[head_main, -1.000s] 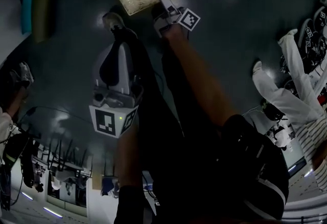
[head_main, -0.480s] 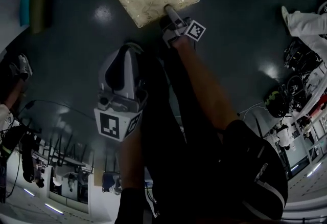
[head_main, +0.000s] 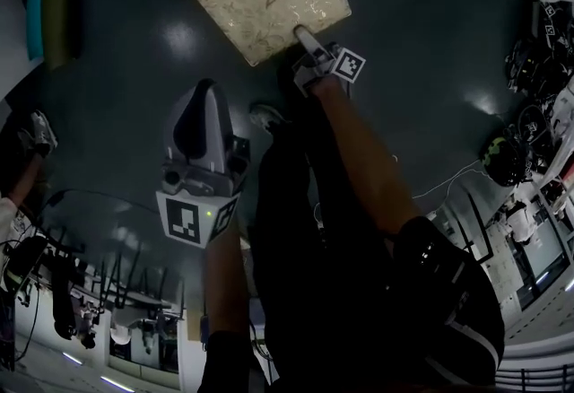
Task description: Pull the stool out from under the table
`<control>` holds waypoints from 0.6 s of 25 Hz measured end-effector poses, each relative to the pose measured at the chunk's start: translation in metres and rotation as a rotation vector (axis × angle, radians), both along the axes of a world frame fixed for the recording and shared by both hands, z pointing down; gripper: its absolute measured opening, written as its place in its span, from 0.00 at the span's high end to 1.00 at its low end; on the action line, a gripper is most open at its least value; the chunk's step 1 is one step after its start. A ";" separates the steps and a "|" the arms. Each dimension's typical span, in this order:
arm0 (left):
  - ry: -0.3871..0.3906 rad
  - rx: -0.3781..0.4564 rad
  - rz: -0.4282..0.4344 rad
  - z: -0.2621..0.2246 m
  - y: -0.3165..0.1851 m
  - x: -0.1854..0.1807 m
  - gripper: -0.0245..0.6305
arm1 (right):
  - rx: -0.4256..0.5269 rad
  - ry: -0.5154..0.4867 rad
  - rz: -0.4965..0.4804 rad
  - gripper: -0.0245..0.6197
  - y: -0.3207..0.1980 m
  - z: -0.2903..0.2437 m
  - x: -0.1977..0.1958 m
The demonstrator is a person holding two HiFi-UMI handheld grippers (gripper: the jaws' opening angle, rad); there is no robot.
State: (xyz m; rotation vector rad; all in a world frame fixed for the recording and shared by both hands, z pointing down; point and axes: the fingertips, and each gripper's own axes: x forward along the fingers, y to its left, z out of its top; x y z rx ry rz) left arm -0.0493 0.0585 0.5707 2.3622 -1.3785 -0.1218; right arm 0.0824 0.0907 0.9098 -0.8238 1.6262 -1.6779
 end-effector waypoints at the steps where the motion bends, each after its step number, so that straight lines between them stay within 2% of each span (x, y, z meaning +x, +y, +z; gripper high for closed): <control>1: 0.003 0.005 0.004 -0.001 0.008 0.001 0.95 | 0.000 -0.003 0.008 0.18 0.007 -0.001 0.003; 6: 0.006 -0.021 0.029 -0.007 0.052 -0.002 0.95 | -0.018 -0.006 0.071 0.18 0.049 -0.002 0.009; 15: 0.014 -0.019 0.056 -0.009 0.074 -0.006 0.95 | 0.009 -0.006 0.088 0.17 0.078 -0.003 0.004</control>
